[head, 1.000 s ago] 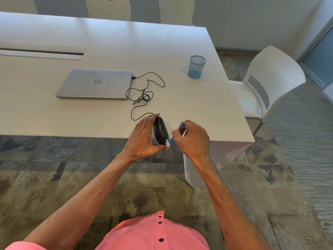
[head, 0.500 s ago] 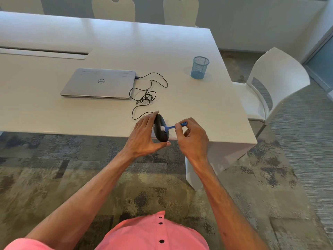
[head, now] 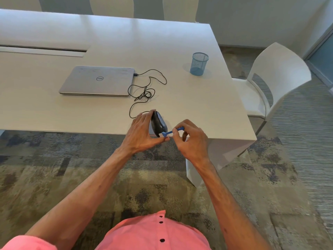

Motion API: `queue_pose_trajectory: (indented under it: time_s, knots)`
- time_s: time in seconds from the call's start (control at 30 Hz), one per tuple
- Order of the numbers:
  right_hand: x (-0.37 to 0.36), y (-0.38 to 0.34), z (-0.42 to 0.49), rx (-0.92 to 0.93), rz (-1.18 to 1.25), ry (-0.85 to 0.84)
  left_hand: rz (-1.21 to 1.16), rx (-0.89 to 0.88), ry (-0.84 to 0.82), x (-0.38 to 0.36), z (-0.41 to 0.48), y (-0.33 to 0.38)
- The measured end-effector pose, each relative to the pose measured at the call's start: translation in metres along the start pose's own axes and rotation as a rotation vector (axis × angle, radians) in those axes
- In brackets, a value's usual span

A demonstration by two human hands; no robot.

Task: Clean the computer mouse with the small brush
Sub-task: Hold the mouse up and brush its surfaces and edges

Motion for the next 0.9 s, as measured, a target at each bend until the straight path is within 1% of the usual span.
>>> queue_pose_trajectory:
  time_s: [0.13, 0.2, 0.27, 0.33, 0.43, 0.6, 0.67, 0.77, 0.83, 0.9]
  knots:
    - [0.012, -0.006, 0.003, 0.094, -0.154, 0.124, 0.010, 0.008, -0.013, -0.004, 0.000, 0.000]
    - [0.017, -0.006, 0.005, 0.117, -0.131, 0.168, 0.014, 0.012, -0.011, -0.004, -0.001, 0.001]
    - [0.016, -0.009, 0.005, 0.159, -0.021, 0.160, 0.017, 0.014, -0.012, -0.003, 0.000, 0.001]
    - [0.010, -0.012, 0.004, 0.202, 0.046, 0.104, 0.015, 0.015, -0.009, 0.000, 0.001, 0.004]
    - [0.004, -0.013, 0.001, 0.276, -0.040, 0.080, 0.014, 0.010, -0.006, 0.003, 0.003, 0.007]
    - [0.009, -0.009, 0.002, 0.346, -0.177, 0.174, 0.017, 0.006, -0.001, 0.003, 0.005, 0.007]
    - [0.013, -0.007, 0.005, 0.299, -0.155, 0.194, 0.018, 0.006, 0.000, 0.002, 0.005, 0.005]
    - [0.015, 0.000, 0.010, 0.127, 0.049, 0.191, 0.004, 0.005, -0.006, 0.002, 0.004, 0.002]
    - [0.009, 0.003, 0.012, 0.018, 0.184, 0.140, -0.019, 0.007, -0.008, 0.003, 0.004, 0.001]
    - [-0.001, 0.006, 0.011, -0.049, 0.214, 0.065, -0.062, 0.004, -0.001, 0.005, 0.004, 0.002]
Point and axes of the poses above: each hand's wrist, its own z-axis towards the middle knuckle, its own x-axis out of the back of the hand, y = z × x, the point moved 6 cm from there along z, towards the middle knuckle, and after that the axes turned 6 degrees about y, right-handed, at the moved point
